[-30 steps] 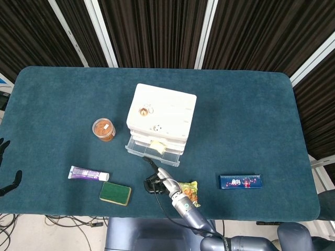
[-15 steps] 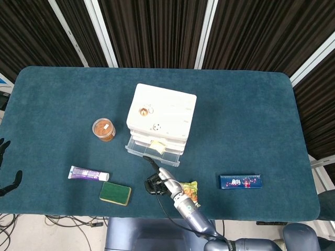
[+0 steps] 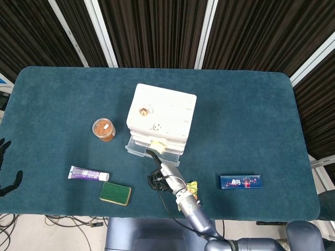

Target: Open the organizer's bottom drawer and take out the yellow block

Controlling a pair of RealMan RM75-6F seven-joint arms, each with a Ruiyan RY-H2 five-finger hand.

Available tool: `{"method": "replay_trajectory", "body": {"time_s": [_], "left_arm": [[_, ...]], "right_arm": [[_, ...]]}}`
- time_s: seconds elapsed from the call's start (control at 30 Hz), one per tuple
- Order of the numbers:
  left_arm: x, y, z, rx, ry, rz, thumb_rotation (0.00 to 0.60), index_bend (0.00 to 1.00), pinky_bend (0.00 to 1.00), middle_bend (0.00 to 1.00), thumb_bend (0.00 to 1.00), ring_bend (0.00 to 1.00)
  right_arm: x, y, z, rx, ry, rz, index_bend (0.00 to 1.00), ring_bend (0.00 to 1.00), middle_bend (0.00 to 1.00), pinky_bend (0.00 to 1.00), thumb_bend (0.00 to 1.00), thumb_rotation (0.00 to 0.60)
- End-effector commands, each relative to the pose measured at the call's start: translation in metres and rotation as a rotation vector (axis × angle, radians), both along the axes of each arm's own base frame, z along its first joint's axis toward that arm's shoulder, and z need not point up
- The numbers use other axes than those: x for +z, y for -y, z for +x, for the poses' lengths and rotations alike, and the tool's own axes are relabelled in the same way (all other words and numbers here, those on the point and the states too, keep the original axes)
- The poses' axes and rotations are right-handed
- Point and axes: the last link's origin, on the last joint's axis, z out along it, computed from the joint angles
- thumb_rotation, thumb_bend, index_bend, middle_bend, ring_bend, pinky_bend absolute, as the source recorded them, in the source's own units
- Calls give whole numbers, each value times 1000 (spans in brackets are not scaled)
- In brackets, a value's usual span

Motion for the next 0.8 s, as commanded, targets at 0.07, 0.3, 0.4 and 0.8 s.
{"method": "replay_trajectory", "body": {"time_s": [0.07, 0.3, 0.4, 0.8], "left_arm": [[0, 0, 0, 0, 0, -1, 600, 28, 0, 0, 405, 0], [0, 0, 0, 0, 0, -2, 600, 28, 0, 0, 404, 0], [0, 0, 0, 1, 0, -2, 600, 28, 0, 0, 404, 0], [0, 0, 0, 0, 1, -1, 600, 28, 0, 0, 405, 0]], "right_arm": [[5, 2, 4, -5, -49, 3, 30, 920, 869, 968, 595, 600], [5, 1, 10, -11, -102, 20, 88, 939, 886, 986, 594, 600], [4, 0, 12, -10, -126, 24, 93, 942, 888, 989, 594, 600], [2, 5, 22, -31, -189, 32, 99, 949, 891, 996, 593, 600]]}}
